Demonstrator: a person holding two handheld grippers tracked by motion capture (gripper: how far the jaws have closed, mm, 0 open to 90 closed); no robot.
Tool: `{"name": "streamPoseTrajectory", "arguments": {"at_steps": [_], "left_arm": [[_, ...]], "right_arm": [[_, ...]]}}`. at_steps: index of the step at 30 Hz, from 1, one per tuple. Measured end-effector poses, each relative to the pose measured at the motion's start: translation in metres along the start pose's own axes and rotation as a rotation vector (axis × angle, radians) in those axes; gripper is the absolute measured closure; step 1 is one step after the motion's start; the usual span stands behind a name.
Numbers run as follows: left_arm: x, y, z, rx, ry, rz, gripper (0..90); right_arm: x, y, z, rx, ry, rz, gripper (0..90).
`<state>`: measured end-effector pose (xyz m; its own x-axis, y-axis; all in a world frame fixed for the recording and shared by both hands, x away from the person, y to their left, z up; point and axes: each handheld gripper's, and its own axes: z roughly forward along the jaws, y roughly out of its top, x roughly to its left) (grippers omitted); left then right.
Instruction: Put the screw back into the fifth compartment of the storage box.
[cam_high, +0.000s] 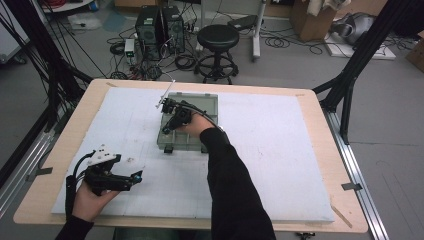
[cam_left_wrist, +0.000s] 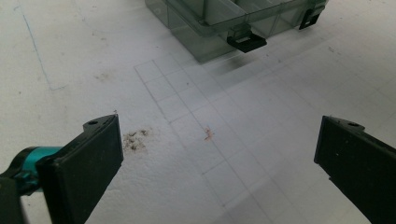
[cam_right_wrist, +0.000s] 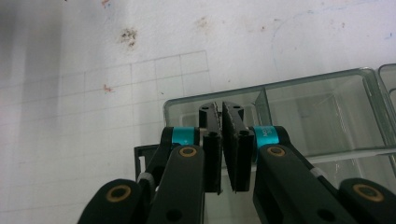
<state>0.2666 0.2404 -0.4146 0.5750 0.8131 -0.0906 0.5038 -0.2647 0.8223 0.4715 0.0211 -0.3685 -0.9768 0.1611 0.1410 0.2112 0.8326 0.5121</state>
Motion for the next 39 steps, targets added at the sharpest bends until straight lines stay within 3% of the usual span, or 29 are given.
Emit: {"name": "streamPoseTrajectory", "arguments": {"at_steps": [19,21,27,33,36,39], "left_arm": [[0.000,0.000,-0.001,-0.002,0.002,-0.001,1.7],[0.000,0.000,0.000,-0.002,0.001,0.000,1.7],[0.001,0.000,-0.001,-0.001,0.004,0.001,1.7],[0.000,0.000,0.000,-0.001,0.004,0.002,1.7],[0.000,0.000,0.000,0.000,0.006,0.003,1.7],[0.000,-0.001,0.001,0.004,0.002,0.002,1.7]], "right_arm": [[-0.003,-0.002,0.006,-0.006,-0.001,0.027,85.8],[-0.004,-0.002,0.006,-0.007,-0.004,0.038,77.0],[-0.002,-0.002,-0.001,-0.021,-0.009,0.036,74.1],[0.001,-0.006,-0.017,-0.070,0.003,0.062,61.6],[0.005,-0.010,-0.024,-0.094,-0.015,0.053,57.7],[0.008,-0.019,-0.030,-0.105,-0.025,0.084,47.6]]}}
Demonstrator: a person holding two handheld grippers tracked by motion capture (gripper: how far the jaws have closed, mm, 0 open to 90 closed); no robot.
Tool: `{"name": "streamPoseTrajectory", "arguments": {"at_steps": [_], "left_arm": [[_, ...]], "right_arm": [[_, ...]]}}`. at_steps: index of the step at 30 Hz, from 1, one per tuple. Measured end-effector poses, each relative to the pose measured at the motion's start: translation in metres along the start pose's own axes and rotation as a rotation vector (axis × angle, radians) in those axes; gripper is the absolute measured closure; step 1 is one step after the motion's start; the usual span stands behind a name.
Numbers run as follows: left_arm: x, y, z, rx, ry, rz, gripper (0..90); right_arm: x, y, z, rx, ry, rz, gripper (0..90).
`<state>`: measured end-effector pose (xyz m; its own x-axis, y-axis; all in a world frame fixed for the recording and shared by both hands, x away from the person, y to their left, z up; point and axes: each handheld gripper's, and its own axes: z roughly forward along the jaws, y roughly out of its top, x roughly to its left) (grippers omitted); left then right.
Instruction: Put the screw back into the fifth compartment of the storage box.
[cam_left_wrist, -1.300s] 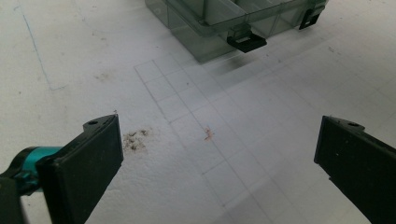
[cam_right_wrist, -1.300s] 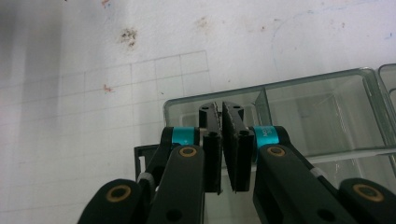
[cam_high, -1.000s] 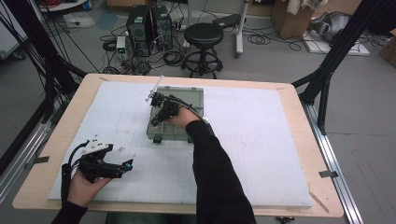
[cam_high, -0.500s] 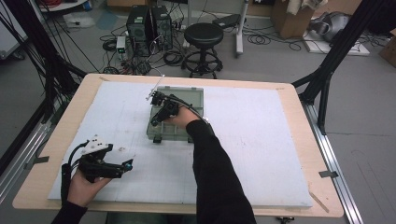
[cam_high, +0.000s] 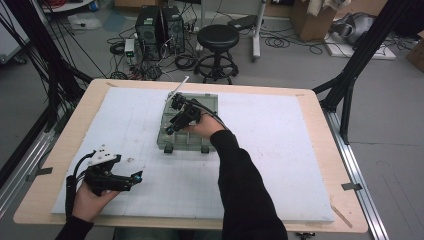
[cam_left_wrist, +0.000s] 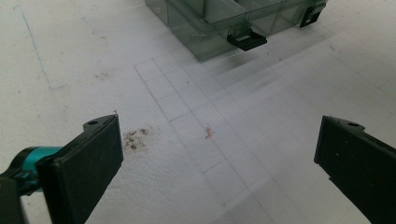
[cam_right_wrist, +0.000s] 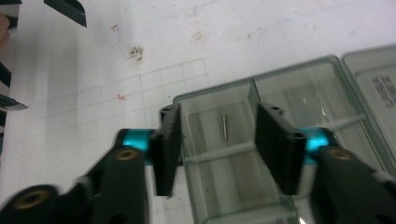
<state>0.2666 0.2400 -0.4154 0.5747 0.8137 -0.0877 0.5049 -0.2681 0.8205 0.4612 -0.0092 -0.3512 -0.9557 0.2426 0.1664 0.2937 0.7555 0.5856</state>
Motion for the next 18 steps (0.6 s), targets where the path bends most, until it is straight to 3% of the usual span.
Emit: {"name": "streamPoseTrajectory", "arguments": {"at_steps": [5,11,18], "left_arm": [[-0.001,0.000,0.000,-0.002,0.002,0.000,1.7],[-0.001,0.000,0.000,-0.005,0.001,-0.004,1.7],[-0.001,0.000,0.001,0.002,-0.001,0.004,1.7]], "right_arm": [[0.002,-0.008,-0.014,-0.008,-0.029,0.016,36.6],[0.006,-0.021,-0.036,-0.062,-0.039,0.019,31.7],[0.013,-0.042,-0.056,-0.083,-0.070,0.042,24.1]]}}
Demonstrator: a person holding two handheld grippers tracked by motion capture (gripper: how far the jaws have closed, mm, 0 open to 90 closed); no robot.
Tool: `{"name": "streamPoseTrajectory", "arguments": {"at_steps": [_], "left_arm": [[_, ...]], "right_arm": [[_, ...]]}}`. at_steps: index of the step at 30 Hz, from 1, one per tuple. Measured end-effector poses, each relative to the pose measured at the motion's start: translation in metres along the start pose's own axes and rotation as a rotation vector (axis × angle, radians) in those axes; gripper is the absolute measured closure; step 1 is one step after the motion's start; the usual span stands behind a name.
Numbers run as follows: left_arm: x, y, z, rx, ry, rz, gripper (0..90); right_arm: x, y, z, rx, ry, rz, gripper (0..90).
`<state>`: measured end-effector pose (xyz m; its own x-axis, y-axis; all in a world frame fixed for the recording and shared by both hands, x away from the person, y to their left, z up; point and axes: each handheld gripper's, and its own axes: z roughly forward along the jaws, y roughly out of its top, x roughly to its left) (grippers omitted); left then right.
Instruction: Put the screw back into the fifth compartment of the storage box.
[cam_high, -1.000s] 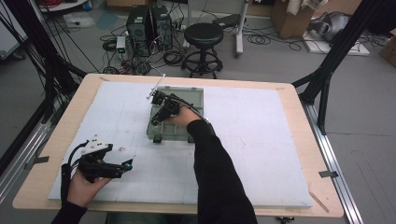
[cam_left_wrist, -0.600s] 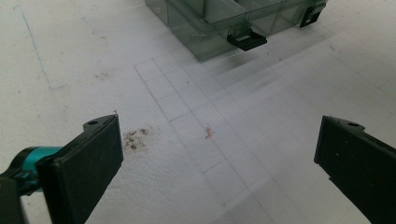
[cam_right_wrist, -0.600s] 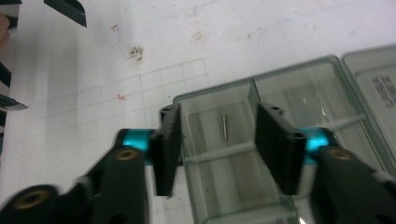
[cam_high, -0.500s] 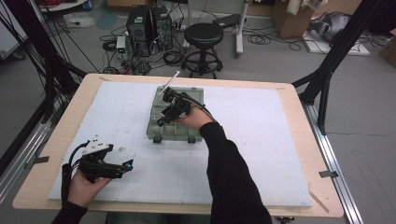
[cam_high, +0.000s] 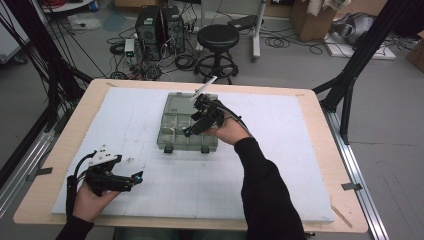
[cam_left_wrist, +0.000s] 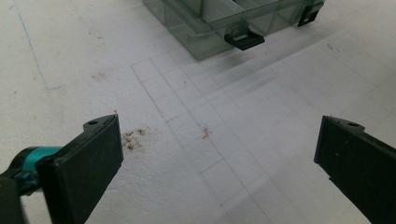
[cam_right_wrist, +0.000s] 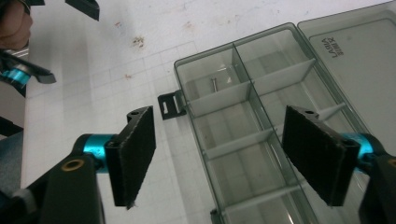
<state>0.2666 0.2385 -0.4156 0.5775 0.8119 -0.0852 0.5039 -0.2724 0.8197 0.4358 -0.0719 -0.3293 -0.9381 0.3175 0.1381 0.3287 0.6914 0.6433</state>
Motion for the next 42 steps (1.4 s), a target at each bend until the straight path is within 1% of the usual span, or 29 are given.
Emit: {"name": "streamPoseTrajectory", "arguments": {"at_steps": [2,6,8,9,12,16,18,20,24,29,31,37,42], "left_arm": [[0.000,0.000,0.000,-0.001,-0.001,-0.006,1.7],[0.000,0.000,0.000,0.004,-0.003,-0.001,1.7],[-0.001,0.000,0.000,0.000,-0.001,-0.003,1.7],[-0.001,0.000,0.000,-0.002,-0.001,-0.002,1.7],[-0.001,0.000,0.000,0.000,-0.002,0.000,1.7],[0.000,0.000,0.000,0.005,0.000,0.002,1.7],[0.000,0.000,0.000,0.003,-0.001,0.000,1.7],[0.000,0.000,0.000,0.005,-0.002,0.003,1.7],[-0.001,0.000,0.000,0.006,-0.002,0.004,1.7],[-0.001,0.000,0.000,0.008,-0.003,0.006,1.7],[-0.002,0.000,0.000,0.007,-0.002,0.003,1.7],[-0.002,0.000,0.000,0.009,-0.002,0.005,1.7],[-0.002,0.000,0.000,0.007,0.000,0.004,1.7]], "right_arm": [[0.001,-0.003,-0.004,-0.017,0.000,0.012,18.8],[0.003,-0.011,-0.011,-0.023,-0.010,0.014,16.7],[0.005,-0.016,-0.015,-0.040,-0.018,0.015,14.1],[0.005,-0.017,-0.017,-0.038,-0.017,0.020,14.0],[0.007,-0.022,-0.023,-0.021,-0.037,0.020,11.1],[0.010,-0.027,-0.031,-0.044,-0.049,0.026,9.1],[0.011,-0.031,-0.034,-0.046,-0.053,0.036,7.9],[0.012,-0.036,-0.035,-0.048,-0.069,0.045,0.3],[0.013,-0.048,-0.038,-0.042,-0.073,0.050,0.3],[0.015,-0.060,-0.042,-0.056,-0.080,0.068,0.3],[0.016,-0.065,-0.045,-0.067,-0.091,0.076,0.3],[0.017,-0.083,-0.054,-0.076,-0.112,0.098,0.3],[0.019,-0.094,-0.060,-0.081,-0.120,0.110,0.3]]}}
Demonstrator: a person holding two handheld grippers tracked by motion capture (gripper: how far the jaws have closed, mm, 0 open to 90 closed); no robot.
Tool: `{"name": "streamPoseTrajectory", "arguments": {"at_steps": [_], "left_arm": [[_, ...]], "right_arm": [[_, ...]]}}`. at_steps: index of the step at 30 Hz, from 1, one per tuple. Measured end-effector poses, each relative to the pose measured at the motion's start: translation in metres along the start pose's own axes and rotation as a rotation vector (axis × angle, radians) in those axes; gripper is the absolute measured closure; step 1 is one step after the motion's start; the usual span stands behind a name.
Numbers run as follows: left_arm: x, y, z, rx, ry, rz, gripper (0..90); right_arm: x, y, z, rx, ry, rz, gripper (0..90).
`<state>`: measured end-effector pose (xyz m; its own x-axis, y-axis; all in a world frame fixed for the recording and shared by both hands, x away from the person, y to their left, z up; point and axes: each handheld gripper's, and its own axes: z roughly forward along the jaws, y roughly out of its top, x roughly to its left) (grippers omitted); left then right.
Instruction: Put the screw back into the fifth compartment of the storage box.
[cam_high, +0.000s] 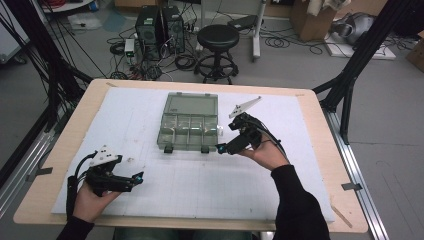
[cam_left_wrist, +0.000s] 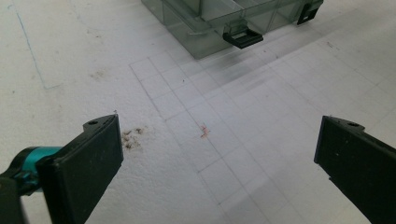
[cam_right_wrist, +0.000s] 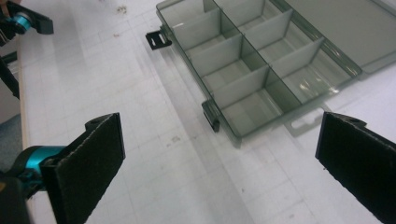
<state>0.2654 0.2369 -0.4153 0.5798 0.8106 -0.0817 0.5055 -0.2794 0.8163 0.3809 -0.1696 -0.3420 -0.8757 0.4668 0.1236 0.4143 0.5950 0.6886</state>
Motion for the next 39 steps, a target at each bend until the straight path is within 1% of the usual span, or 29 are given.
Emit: {"name": "streamPoseTrajectory", "arguments": {"at_steps": [2,5,8,13,16,23,29,39], "left_arm": [[0.000,0.000,0.000,-0.001,0.002,0.000,1.7],[0.000,0.000,0.001,0.005,-0.003,0.003,1.7],[-0.001,0.000,0.001,0.005,-0.004,0.005,1.7],[0.000,0.000,0.000,0.005,-0.005,0.005,1.7],[0.001,0.000,0.000,0.000,-0.004,-0.002,1.7],[0.000,0.000,0.001,-0.001,-0.002,-0.003,1.7],[0.000,0.000,0.000,0.001,-0.004,0.000,1.7],[0.000,0.000,0.000,0.003,-0.005,0.002,1.7]], "right_arm": [[0.000,-0.004,-0.003,-0.004,-0.001,0.005,0.3],[0.000,-0.009,-0.006,-0.007,-0.016,0.007,0.3],[0.000,-0.015,-0.008,-0.011,-0.015,0.010,0.3],[0.002,-0.024,-0.011,-0.002,-0.020,0.016,0.3],[0.003,-0.030,-0.013,-0.008,-0.025,0.025,0.3],[0.003,-0.044,-0.015,-0.026,-0.034,0.052,0.3],[0.004,-0.054,-0.017,-0.032,-0.043,0.059,0.3],[0.004,-0.076,-0.021,-0.049,-0.054,0.083,0.3]]}}
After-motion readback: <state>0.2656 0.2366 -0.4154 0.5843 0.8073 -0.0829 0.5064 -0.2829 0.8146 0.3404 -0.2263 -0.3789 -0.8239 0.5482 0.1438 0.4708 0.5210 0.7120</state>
